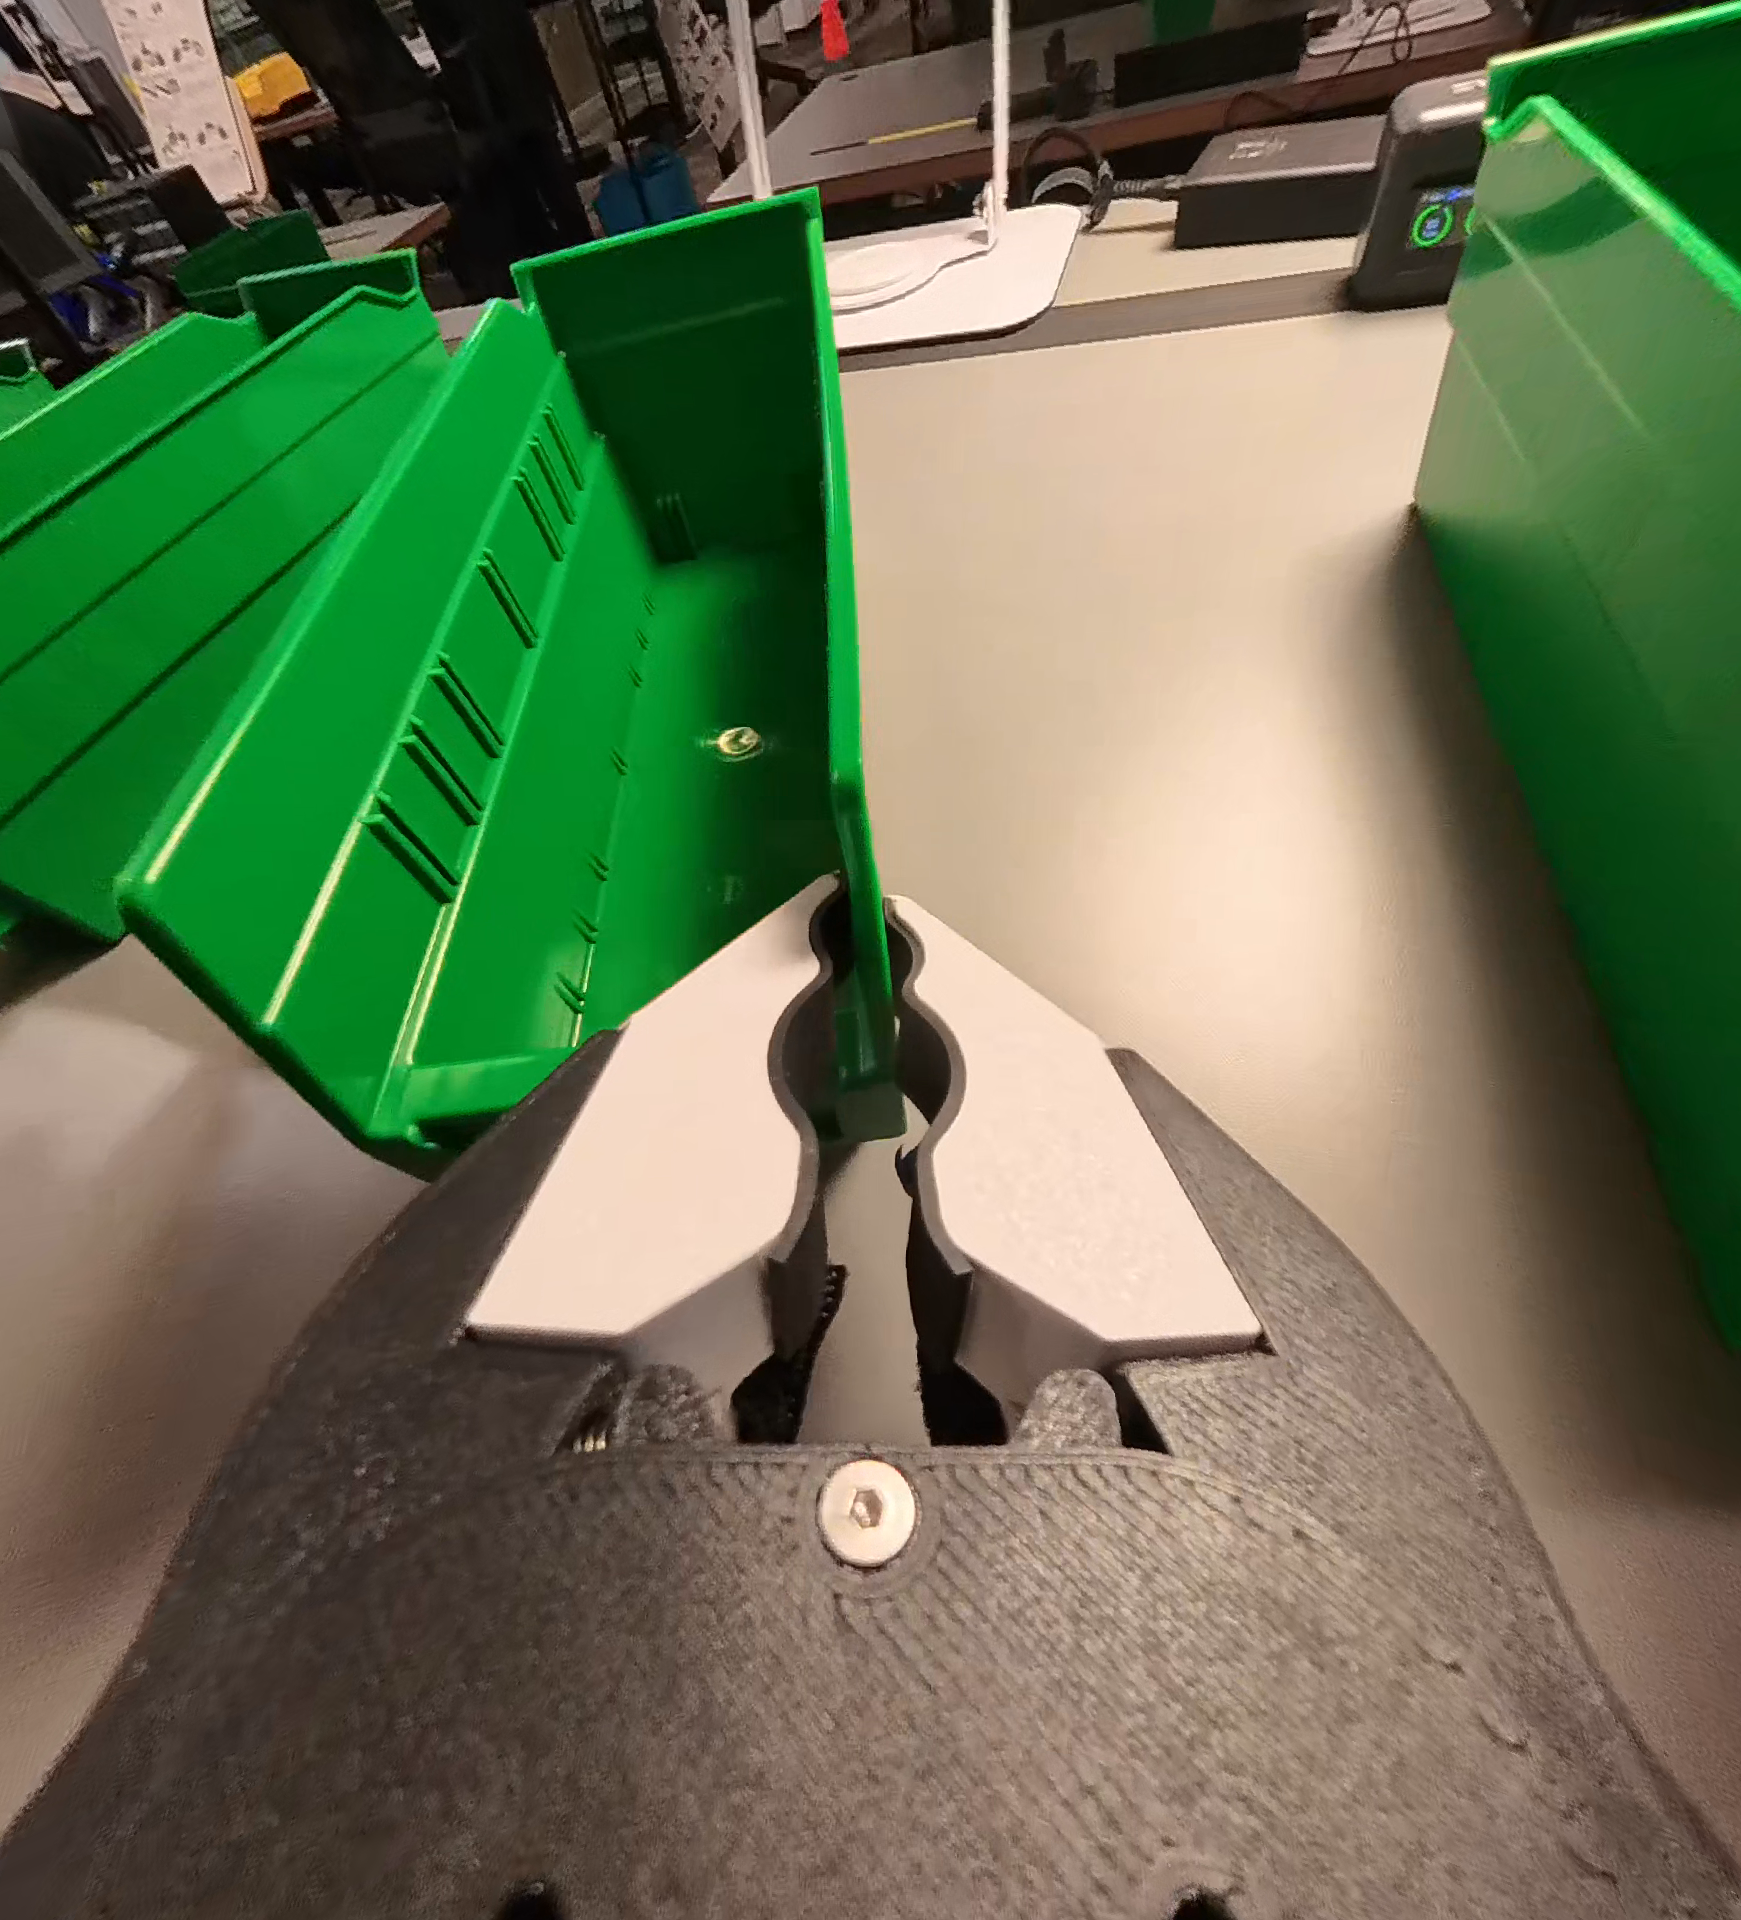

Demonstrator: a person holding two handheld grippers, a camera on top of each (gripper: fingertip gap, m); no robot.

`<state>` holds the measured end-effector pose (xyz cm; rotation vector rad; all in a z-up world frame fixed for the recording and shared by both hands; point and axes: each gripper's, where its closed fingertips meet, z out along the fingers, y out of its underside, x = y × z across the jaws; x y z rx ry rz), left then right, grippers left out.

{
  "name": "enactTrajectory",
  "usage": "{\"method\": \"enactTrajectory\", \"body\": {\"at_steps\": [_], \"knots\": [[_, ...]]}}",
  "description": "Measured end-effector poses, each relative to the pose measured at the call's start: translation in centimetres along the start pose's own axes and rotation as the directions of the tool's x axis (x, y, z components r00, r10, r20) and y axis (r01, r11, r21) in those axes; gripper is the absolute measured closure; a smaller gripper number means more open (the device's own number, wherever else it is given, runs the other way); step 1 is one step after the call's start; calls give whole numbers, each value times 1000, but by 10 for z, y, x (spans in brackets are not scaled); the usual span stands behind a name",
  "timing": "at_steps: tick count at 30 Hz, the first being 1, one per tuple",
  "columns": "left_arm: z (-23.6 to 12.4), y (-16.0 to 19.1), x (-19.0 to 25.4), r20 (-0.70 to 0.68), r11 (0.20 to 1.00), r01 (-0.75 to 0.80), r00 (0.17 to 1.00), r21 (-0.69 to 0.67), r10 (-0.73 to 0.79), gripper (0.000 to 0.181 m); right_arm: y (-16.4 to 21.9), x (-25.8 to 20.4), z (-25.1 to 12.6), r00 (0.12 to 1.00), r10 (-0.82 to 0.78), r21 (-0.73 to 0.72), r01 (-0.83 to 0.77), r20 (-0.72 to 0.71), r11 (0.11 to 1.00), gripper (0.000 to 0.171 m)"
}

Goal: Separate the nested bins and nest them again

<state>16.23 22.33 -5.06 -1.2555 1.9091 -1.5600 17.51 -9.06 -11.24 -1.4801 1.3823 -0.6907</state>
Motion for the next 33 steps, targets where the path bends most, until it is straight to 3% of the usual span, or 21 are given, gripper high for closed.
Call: {"method": "enactTrajectory", "body": {"at_steps": [7,13,16,23,26,29,33], "knots": [[10,5,-21,198,997,-67,977,-33,72,92,-1,8,-6,999,10,23,-9,-52,1000,171],[3,-12,-39,351,990,-137,928,21,121,92,-4,15,-6,997,36,35,-34,-66,999,170],[8,-13,-56,417,984,-173,893,-35,172,96,-4,16,-7,997,41,38,-39,-69,999,170],[41,1,-44,358,948,-283,878,-147,318,159,2,1,-8,999,54,18,-54,-6,998,166],[53,10,-38,329,946,-286,888,-154,322,167,3,-7,-12,996,69,16,-70,61,997,135],[50,5,-38,377,943,-307,864,-132,334,162,6,-10,-13,994,48,-4,-48,96,999,101],[26,-25,-50,492,944,-329,817,-33,302,140,-1,-6,-13,996,-31,14,30,81,999,103]]}}
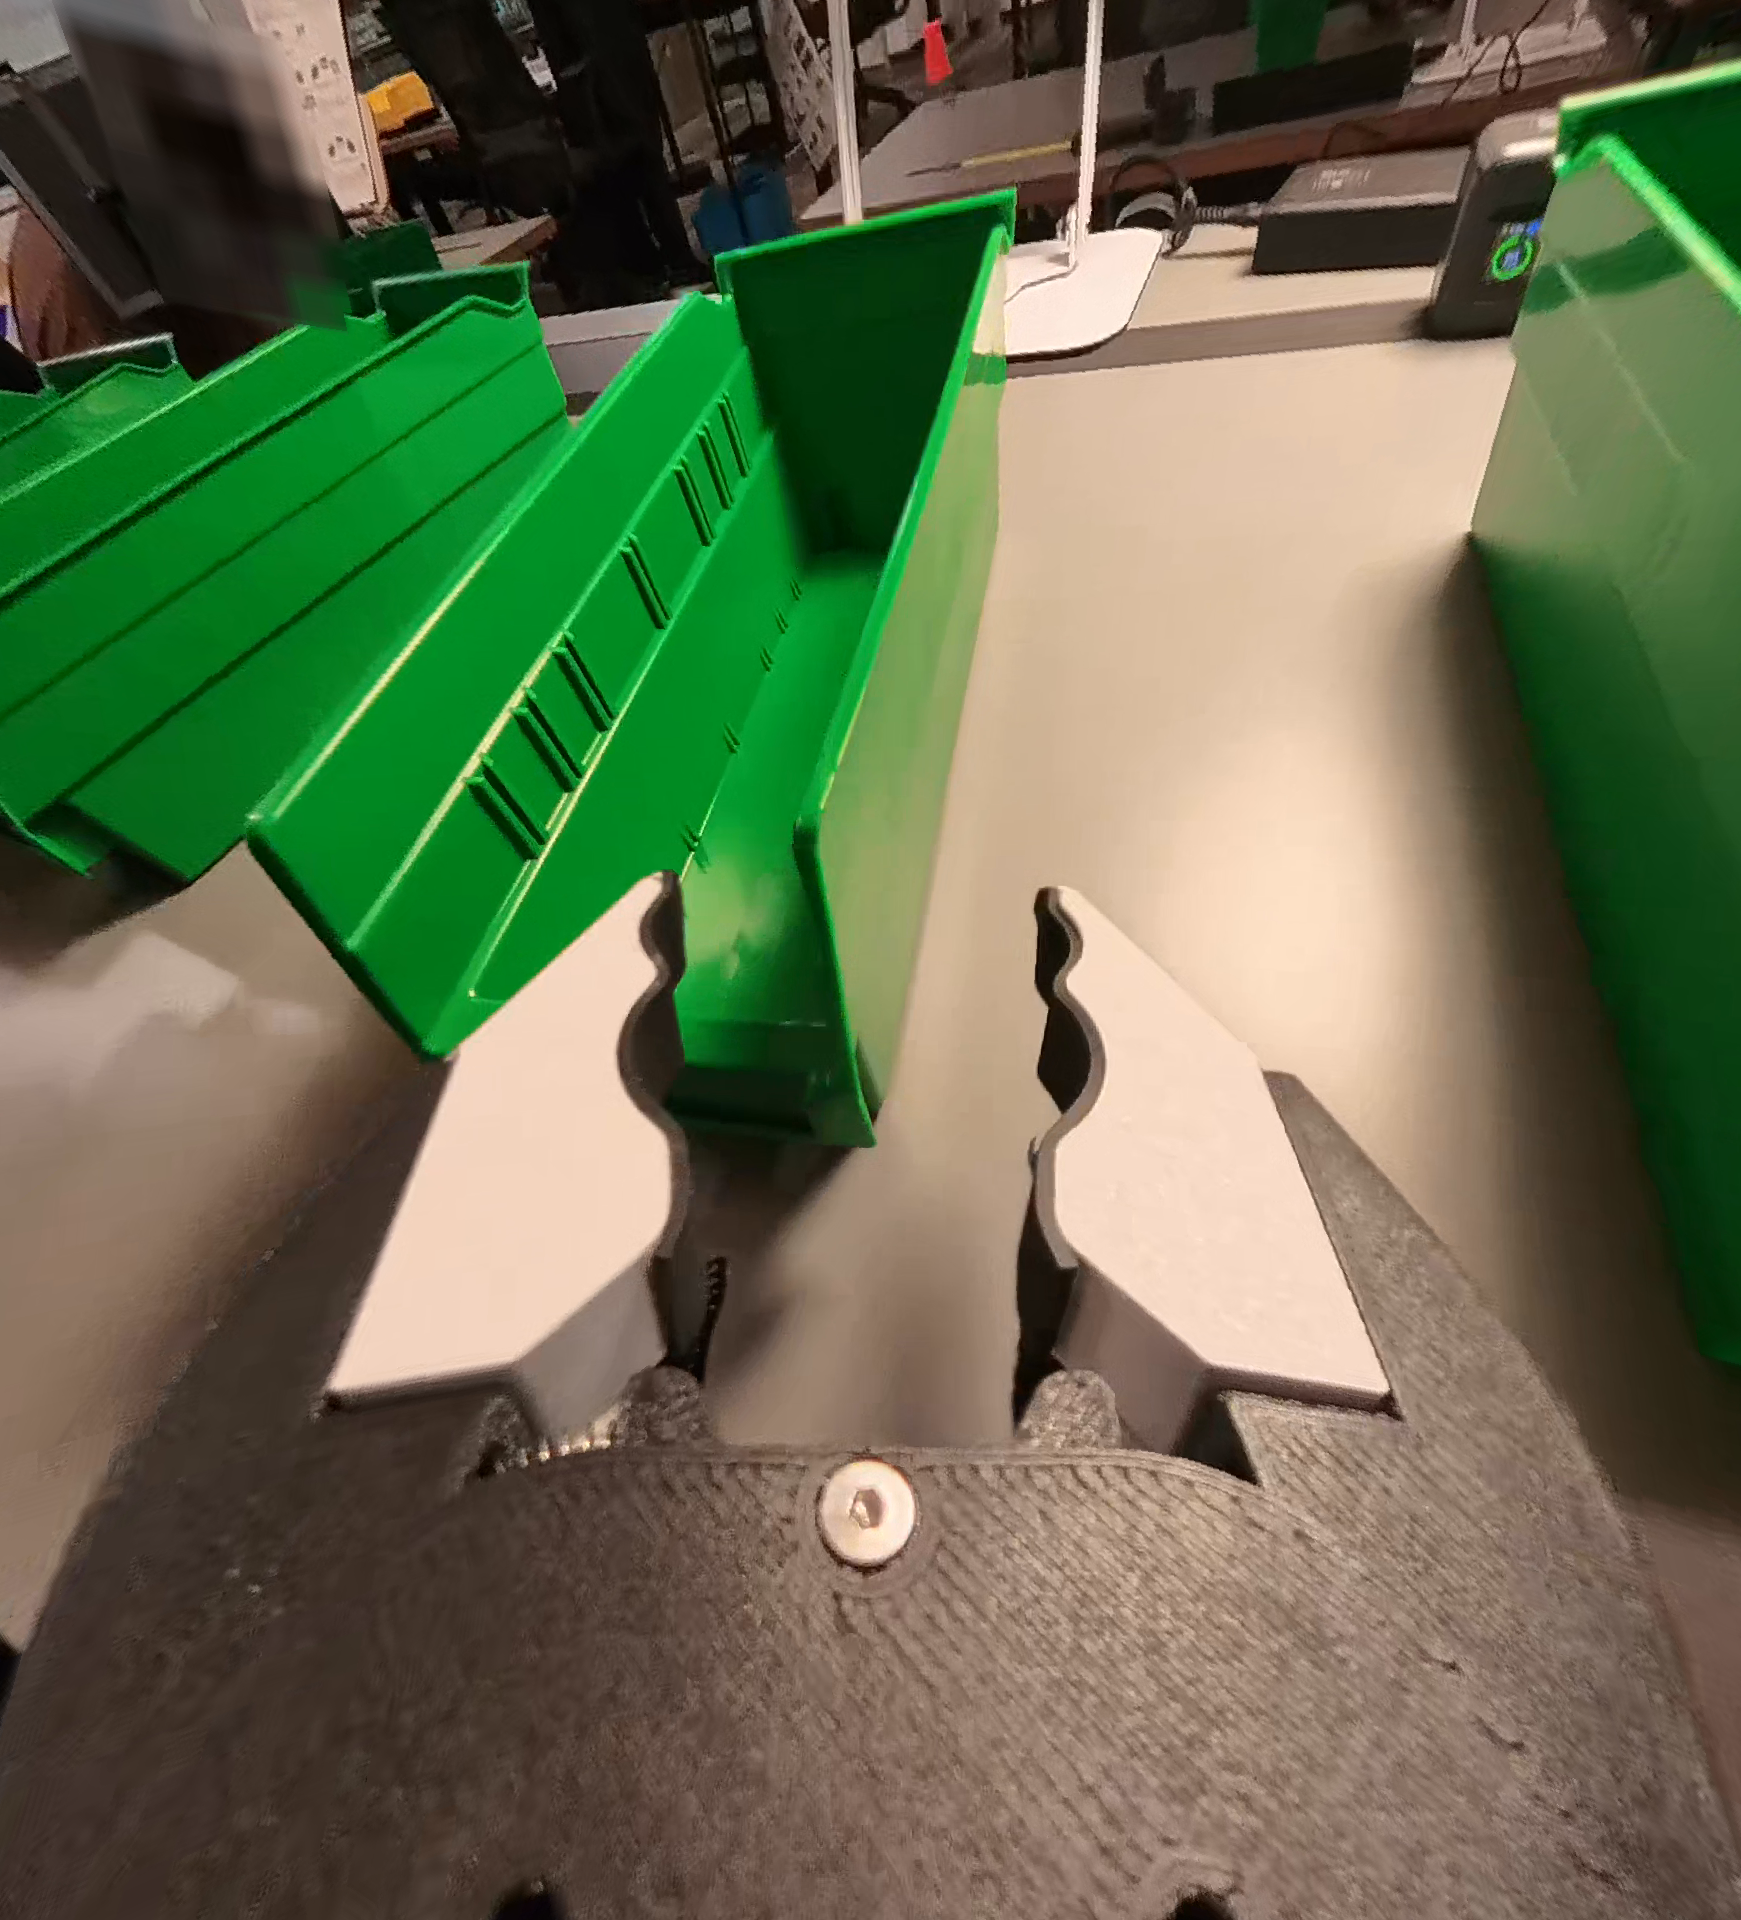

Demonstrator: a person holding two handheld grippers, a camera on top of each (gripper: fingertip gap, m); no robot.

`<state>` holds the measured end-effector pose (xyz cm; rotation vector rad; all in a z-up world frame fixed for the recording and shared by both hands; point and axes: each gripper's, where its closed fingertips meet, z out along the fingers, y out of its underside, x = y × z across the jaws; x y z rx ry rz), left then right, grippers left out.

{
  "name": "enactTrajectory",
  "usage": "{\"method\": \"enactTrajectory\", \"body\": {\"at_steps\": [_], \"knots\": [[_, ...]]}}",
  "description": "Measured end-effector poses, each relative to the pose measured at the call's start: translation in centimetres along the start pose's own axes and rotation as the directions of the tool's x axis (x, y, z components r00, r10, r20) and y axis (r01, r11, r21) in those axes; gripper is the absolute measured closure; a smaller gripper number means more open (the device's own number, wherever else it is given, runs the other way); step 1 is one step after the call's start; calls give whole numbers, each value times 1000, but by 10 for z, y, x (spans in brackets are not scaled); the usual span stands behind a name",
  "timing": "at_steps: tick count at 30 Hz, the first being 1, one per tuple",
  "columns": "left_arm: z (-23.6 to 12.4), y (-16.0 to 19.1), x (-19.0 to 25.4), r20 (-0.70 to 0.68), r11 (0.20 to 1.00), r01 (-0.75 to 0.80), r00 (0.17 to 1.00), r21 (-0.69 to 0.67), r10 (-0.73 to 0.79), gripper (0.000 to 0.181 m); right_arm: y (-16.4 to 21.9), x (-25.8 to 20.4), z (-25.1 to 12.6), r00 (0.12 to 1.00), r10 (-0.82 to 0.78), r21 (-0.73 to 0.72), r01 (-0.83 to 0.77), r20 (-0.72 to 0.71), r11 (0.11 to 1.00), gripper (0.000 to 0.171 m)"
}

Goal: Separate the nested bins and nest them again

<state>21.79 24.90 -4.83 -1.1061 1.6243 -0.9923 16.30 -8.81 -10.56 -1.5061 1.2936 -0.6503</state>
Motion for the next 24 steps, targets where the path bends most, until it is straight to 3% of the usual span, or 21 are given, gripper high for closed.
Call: {"method": "enactTrajectory", "body": {"at_steps": [3,5,9,12,24], "knots": [[11,17,-17,26,994,21,1000,-110,-18,121,-5,-7,6,999,-29,0,29,46,1000,136],[20,32,-18,5,984,17,1000,-177,-17,121,-7,-5,10,999,-44,-2,45,31,999,162],[31,45,-13,-14,977,-5,1000,-213,2,141,-10,8,9,996,-62,4,63,-57,998,169],[32,42,-3,-56,982,16,998,-190,-27,174,-10,18,4,996,-22,12,23,-91,1000,170],[16,35,45,-124,983,141,980,-117,-156,177,-18,23,21,985,13,46,-6,-170,999,170]]}}
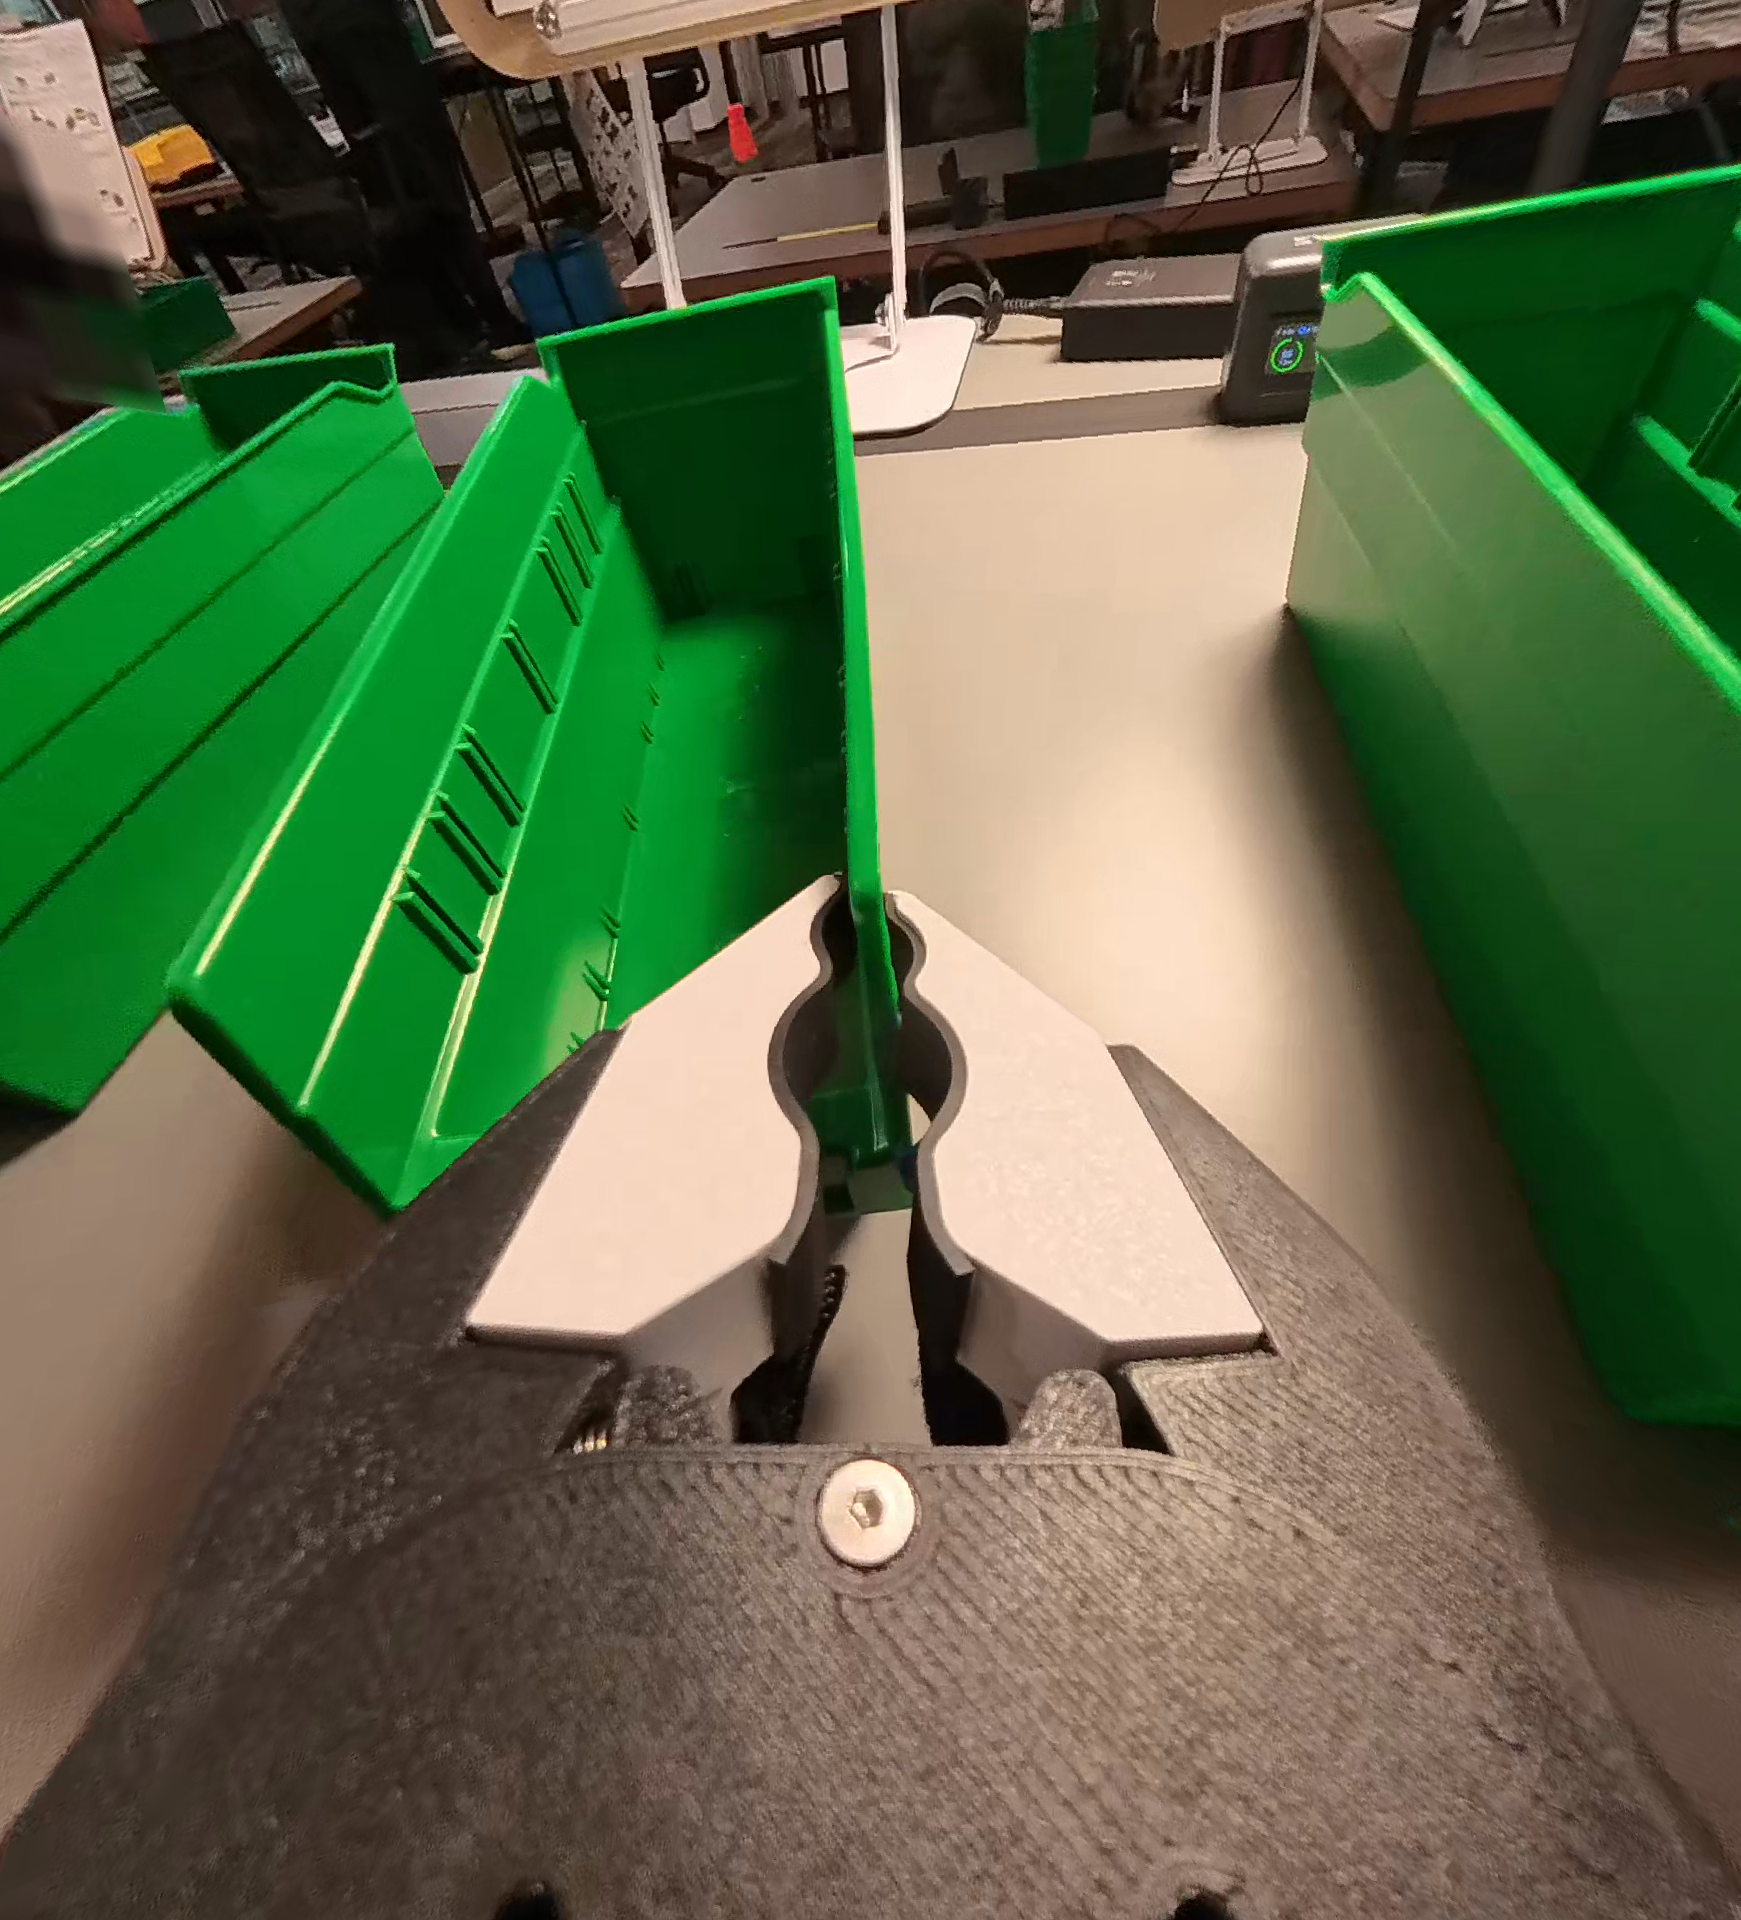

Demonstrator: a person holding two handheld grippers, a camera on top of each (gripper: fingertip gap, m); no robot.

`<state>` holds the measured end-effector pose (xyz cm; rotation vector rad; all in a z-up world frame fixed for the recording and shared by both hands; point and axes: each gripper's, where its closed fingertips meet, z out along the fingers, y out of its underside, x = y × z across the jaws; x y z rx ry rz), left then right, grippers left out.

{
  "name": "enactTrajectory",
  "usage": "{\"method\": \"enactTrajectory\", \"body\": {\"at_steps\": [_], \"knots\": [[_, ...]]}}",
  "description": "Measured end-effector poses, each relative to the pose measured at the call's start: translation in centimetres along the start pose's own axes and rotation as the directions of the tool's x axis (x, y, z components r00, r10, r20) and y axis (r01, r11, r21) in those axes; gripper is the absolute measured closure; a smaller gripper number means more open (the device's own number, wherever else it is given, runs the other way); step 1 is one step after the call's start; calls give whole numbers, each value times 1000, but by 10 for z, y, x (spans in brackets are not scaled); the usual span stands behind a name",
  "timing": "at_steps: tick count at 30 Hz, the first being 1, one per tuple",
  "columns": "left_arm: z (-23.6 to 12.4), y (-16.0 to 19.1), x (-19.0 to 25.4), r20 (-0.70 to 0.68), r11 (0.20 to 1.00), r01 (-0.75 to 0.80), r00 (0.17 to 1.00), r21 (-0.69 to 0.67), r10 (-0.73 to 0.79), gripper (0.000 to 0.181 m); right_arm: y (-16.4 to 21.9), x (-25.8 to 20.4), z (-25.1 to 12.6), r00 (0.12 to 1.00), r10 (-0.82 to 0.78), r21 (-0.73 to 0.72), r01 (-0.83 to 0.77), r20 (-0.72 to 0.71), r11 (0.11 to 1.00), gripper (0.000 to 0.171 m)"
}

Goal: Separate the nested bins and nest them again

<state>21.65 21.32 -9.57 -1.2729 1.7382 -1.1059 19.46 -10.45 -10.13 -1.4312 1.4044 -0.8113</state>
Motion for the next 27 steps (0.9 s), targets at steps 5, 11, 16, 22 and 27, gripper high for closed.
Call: {"method": "enactTrajectory", "body": {"at_steps": [5,11,16,22,27], "knots": [[-6,-1,14,31,999,5,1000,36,-6,173,4,-22,2,997,-25,-18,26,80,1000,141],[-15,-8,10,-13,998,27,1000,53,-26,132,7,-21,-2,984,-35,-32,42,173,999,106],[-2,8,21,-32,1000,14,999,18,-14,167,12,-25,6,983,-56,-53,66,173,996,154],[0,8,21,-15,999,32,999,33,-32,172,10,-16,10,995,-43,-52,48,89,997,167],[-1,8,22,3,996,74,997,41,-74,176,9,-13,10,1000,-21,-46,22,22,999,169]]}}
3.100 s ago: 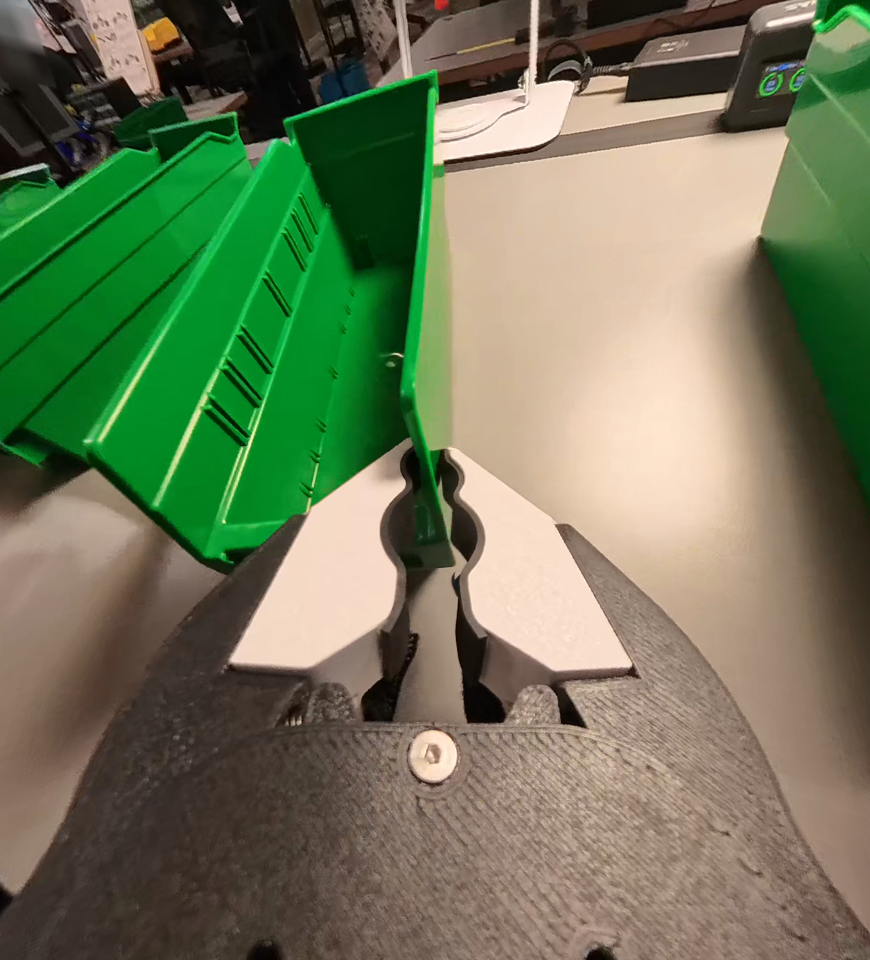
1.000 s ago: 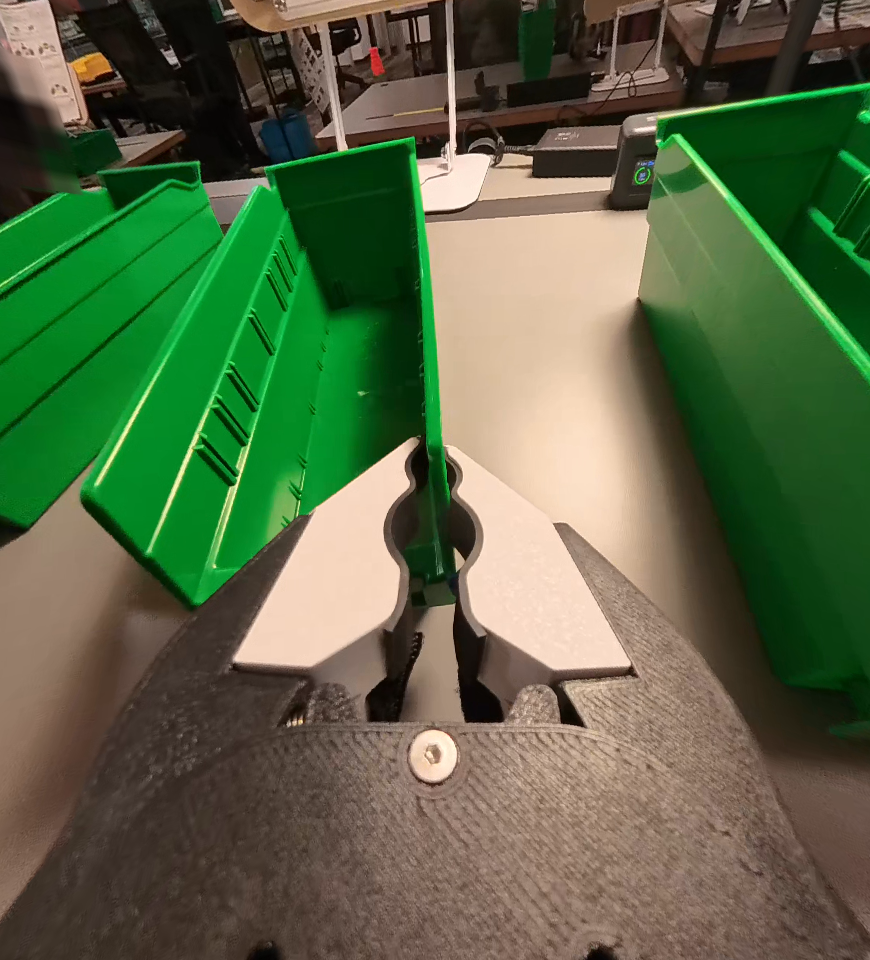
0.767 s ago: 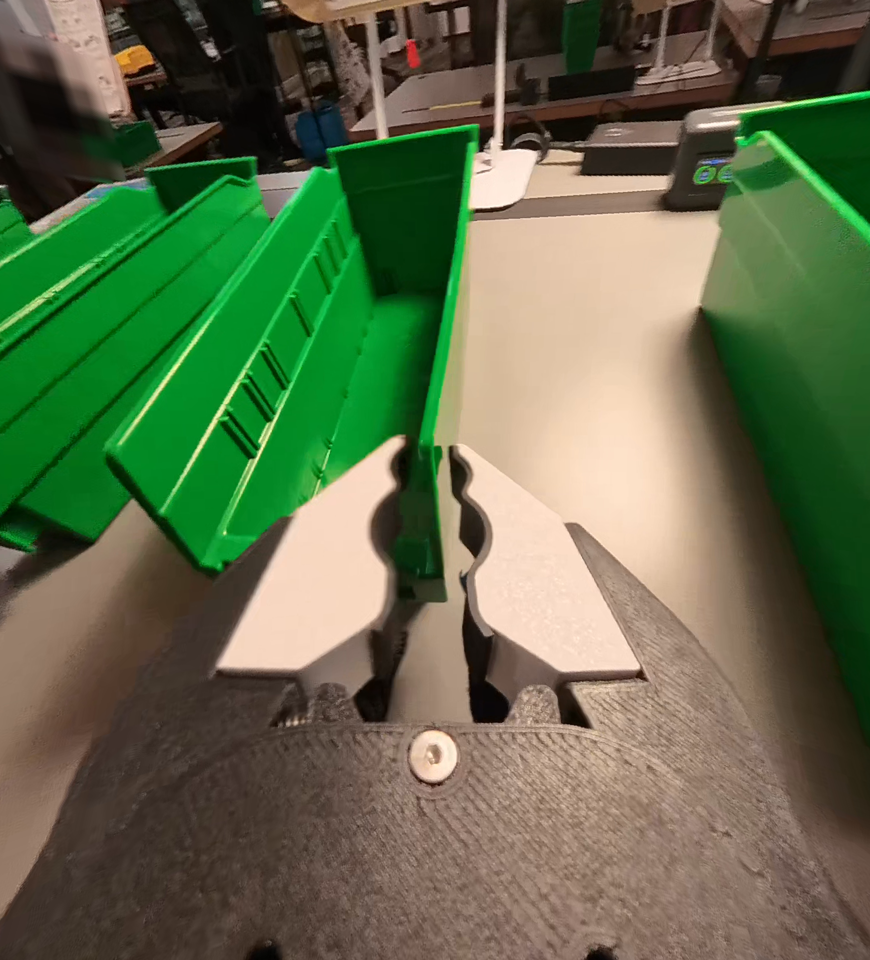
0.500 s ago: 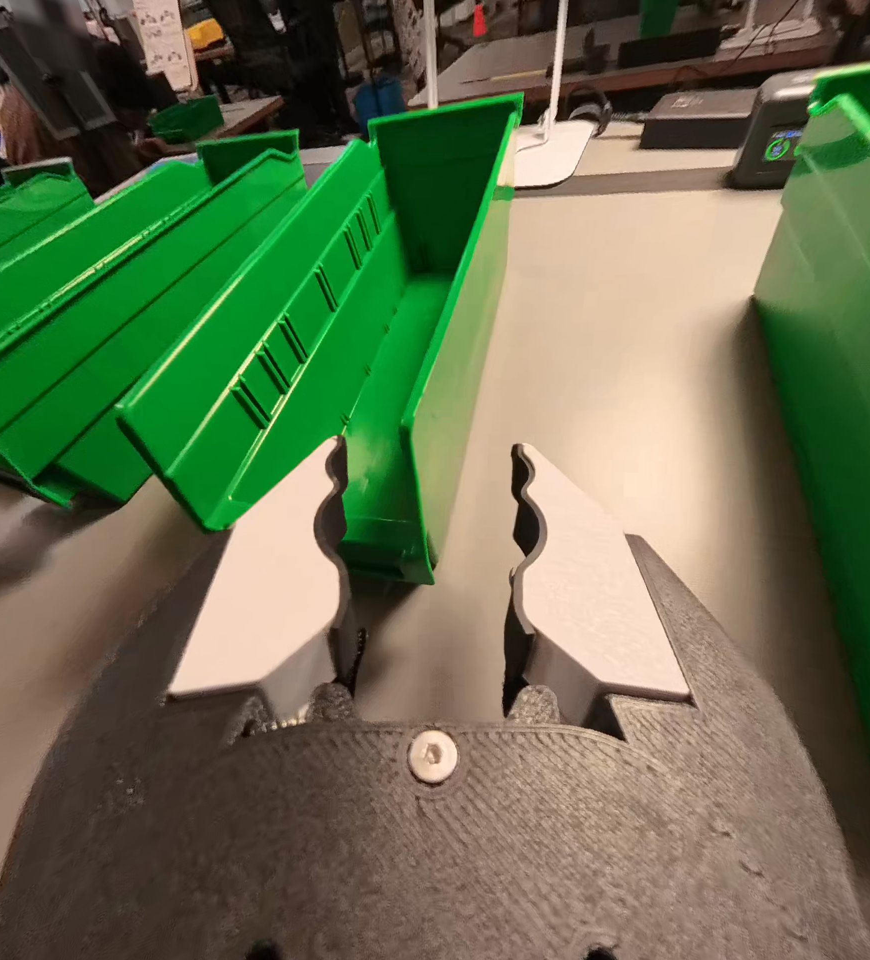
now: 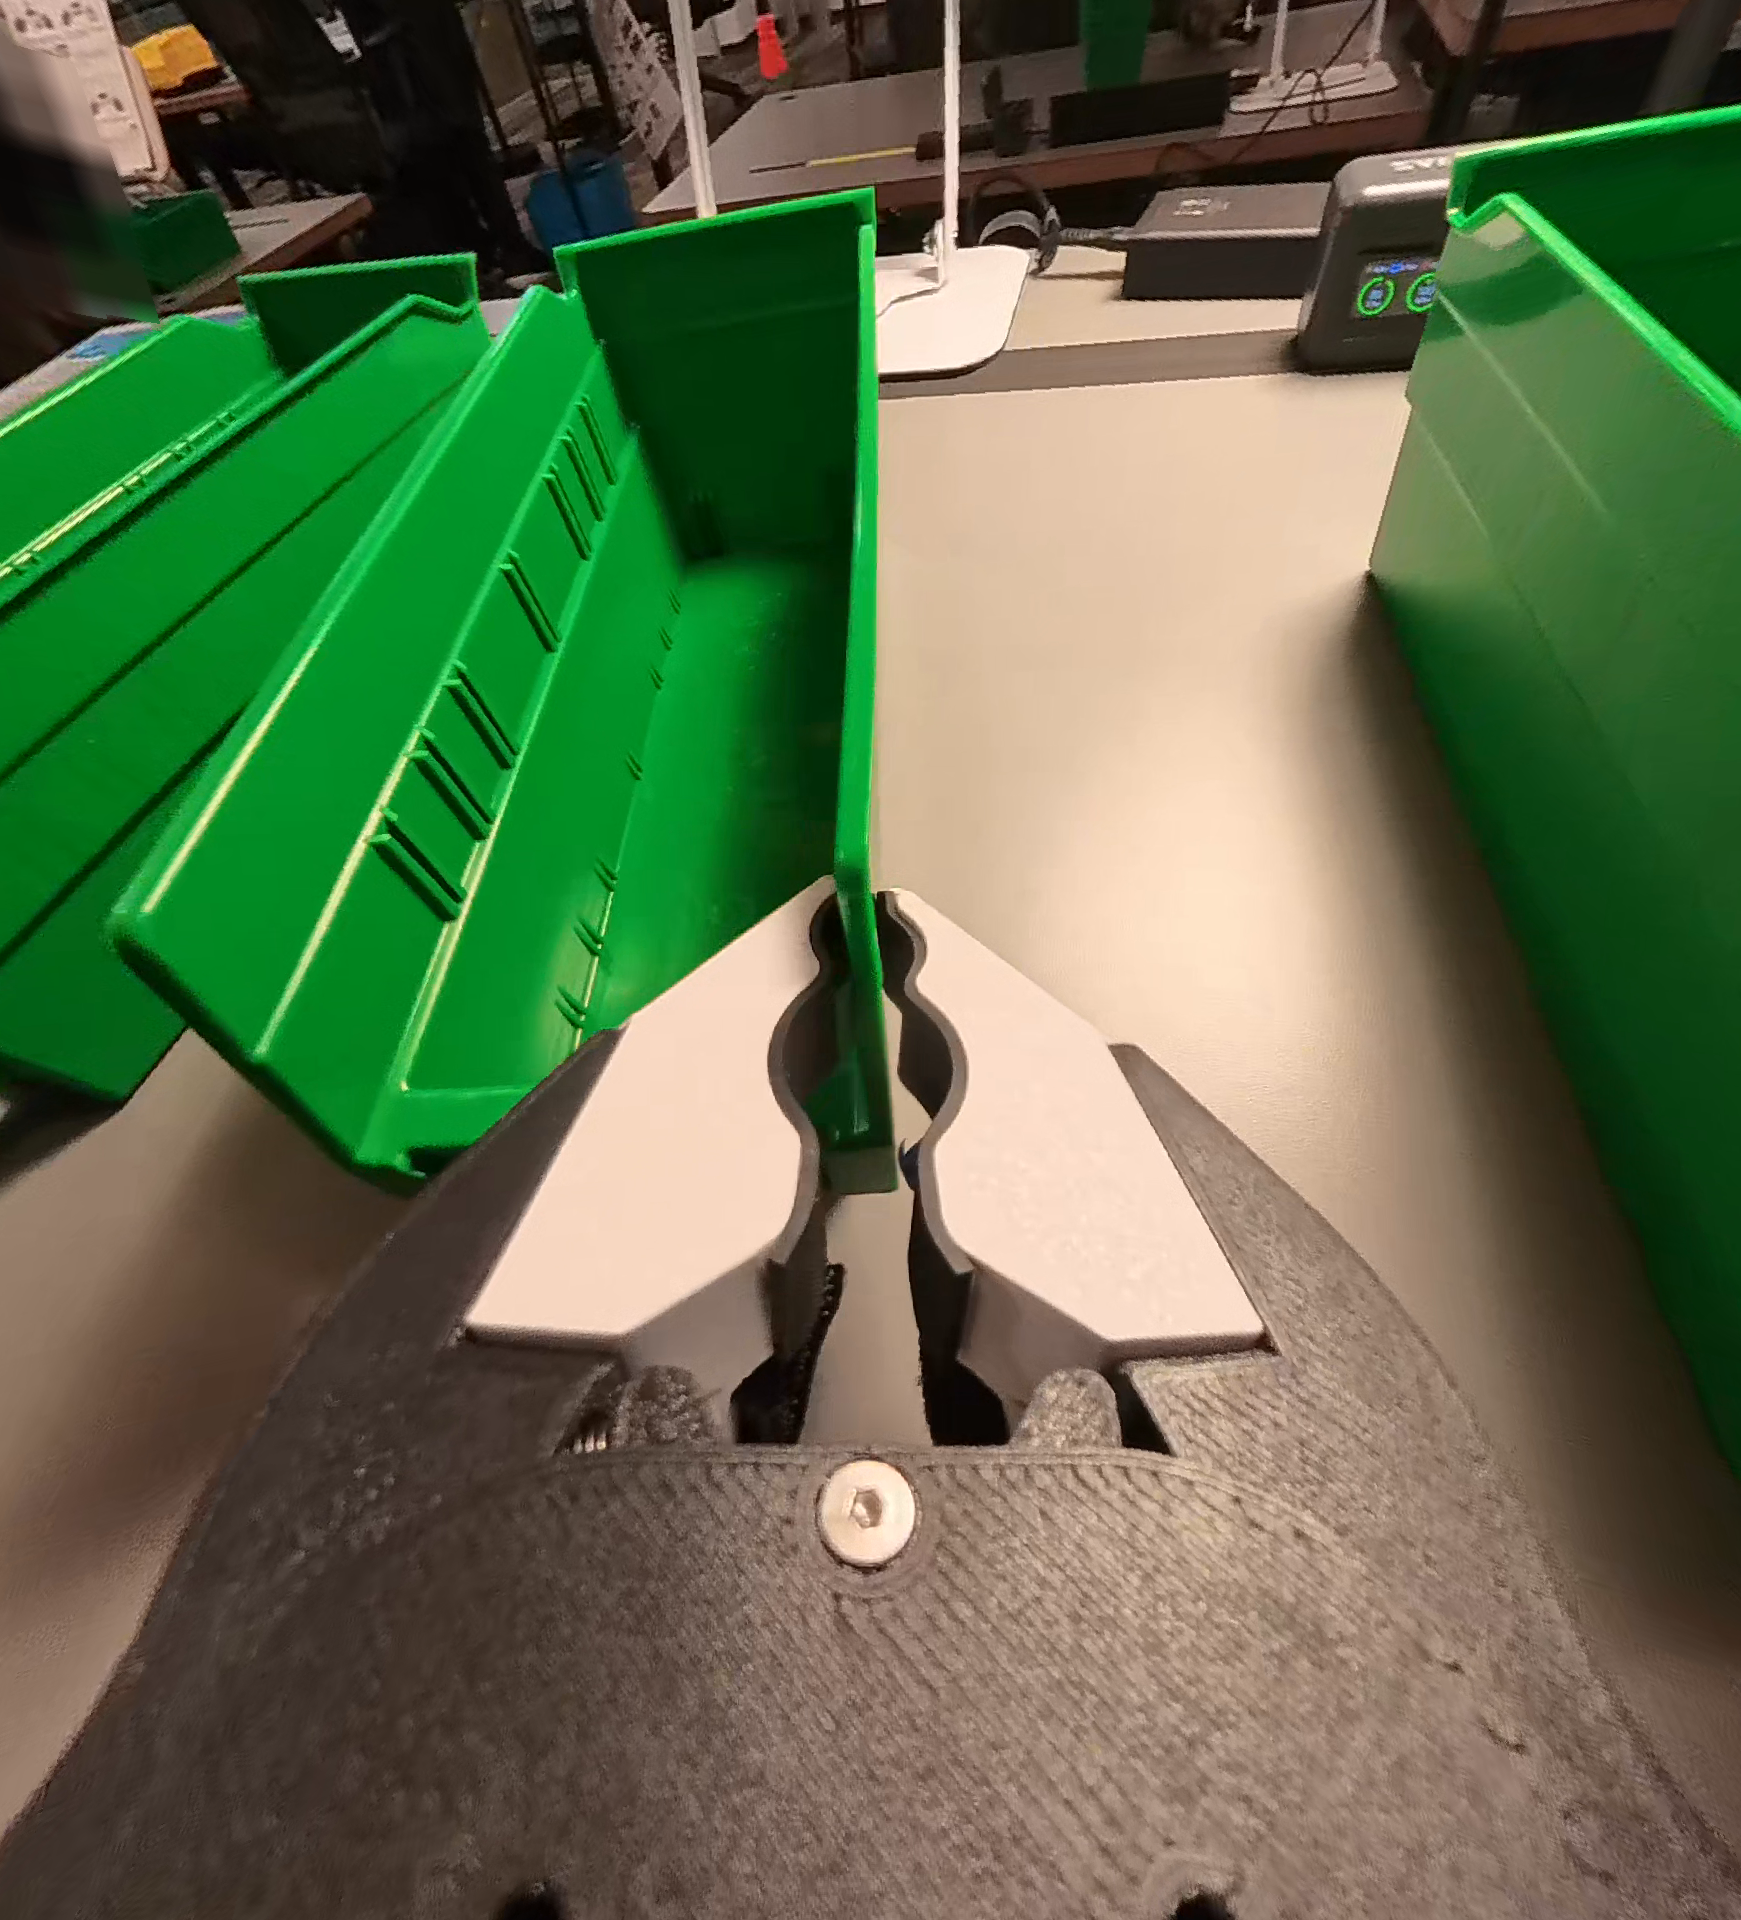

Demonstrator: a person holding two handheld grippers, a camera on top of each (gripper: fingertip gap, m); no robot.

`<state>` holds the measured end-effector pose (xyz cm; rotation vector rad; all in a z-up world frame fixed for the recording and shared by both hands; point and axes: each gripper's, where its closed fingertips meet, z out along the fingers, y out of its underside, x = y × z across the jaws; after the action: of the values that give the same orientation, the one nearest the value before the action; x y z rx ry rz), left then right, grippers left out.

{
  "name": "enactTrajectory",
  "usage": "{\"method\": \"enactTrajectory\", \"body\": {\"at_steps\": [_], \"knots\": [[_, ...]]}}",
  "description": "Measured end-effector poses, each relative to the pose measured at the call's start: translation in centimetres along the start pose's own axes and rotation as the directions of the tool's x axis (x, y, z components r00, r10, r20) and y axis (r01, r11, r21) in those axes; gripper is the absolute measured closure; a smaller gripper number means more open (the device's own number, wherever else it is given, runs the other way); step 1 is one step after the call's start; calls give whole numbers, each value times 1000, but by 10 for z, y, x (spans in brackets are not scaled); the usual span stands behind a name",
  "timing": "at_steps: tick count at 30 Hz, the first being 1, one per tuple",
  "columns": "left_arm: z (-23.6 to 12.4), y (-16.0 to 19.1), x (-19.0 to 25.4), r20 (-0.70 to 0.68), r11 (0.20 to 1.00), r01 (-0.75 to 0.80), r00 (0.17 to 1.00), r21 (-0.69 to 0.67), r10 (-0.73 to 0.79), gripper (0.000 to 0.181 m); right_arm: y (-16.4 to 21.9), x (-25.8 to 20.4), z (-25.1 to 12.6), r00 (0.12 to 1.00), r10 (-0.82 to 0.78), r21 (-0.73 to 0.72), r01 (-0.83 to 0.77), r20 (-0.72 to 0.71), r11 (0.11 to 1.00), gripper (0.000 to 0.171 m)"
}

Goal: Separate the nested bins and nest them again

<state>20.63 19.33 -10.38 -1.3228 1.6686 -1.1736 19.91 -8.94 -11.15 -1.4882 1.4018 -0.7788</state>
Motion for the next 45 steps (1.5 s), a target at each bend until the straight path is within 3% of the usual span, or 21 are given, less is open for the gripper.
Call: {"method": "enactTrajectory", "body": {"at_steps": [6,9,12,15,18,20,23,25,28,30,34,39,42,45], "knots": [[-10,2,13,-30,999,42,999,24,-42,171,4,-24,-6,995,29,6,-30,94,1000,159],[-21,-5,13,-38,996,49,998,71,-46,152,2,-25,-14,993,14,21,-17,114,1000,130],[-37,-18,6,-38,991,32,999,129,-27,136,-5,-18,-26,992,12,59,-20,128,998,111],[-57,-34,5,-77,979,44,997,198,-29,135,-13,-13,-41,987,48,98,-63,155,993,98],[-80,-53,19,-228,950,181,966,254,-123,133,-28,-18,-58,959,159,148,-197,234,969,85],[-102,-74,46,-452,889,373,863,267,-227,133,-51,-34,-75,863,316,185,-411,394,893,74],[-141,-108,91,-780,708,682,538,182,-318,132,-94,-52,-111,605,476,216,-734,639,643,73],[-151,-115,119,-880,607,790,345,84,-326,131,-111,-63,-127,486,493,214,-833,721,510,73],[-145,-105,168,-923,580,808,139,-104,-359,121,-122,-76,-135,349,497,175,-915,794,362,72],[-140,-95,188,-926,579,802,94,-147,-367,119,-123,-79,-134,281,498,141,-944,820,299,70],[-135,-90,193,-928,586,805,146,-89,-342,118,-121,-66,-138,260,484,166,-959,836,229,66],[-144,-85,216,-944,650,757,165,-65,-285,115,-127,-81,-152,240,388,136,-952,890,276,63],[-150,-82,224,-947,607,772,22,-189,-322,119,-140,-85,-171,309,311,207,-924,899,320,61],[-159,-86,222,-943,548,793,-98,-266,-317,125,-145,-88,-188,314,271,228,-924,910,307,60]]}}
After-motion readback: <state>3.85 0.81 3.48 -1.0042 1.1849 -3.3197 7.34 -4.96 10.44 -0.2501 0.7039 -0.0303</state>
